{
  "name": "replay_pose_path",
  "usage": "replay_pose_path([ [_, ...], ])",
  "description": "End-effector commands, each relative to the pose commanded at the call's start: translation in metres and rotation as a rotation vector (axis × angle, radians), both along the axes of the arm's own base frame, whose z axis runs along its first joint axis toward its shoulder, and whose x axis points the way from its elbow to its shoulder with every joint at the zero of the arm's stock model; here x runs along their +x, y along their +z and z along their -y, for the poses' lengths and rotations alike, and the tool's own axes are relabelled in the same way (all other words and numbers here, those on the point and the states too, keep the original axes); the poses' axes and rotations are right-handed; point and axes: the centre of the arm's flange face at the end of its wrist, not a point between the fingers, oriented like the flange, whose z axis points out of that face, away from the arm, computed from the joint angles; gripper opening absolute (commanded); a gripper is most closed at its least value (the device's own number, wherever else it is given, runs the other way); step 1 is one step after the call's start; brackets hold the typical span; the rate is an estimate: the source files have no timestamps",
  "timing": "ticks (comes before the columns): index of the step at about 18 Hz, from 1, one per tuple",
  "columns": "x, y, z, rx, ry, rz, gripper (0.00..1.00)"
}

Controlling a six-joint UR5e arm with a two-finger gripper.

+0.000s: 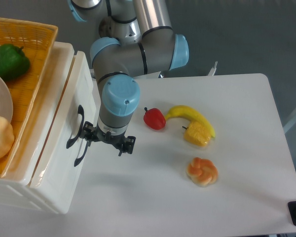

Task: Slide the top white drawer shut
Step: 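Press the drawer front flush with the cabinet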

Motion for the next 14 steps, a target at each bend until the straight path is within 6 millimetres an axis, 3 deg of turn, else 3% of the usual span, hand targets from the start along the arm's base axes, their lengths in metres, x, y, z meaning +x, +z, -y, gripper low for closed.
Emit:
replay_pose_path([
  [14,0.0069,0.0,-0.0033,-0.001,-0.014,-0.001,1.0],
])
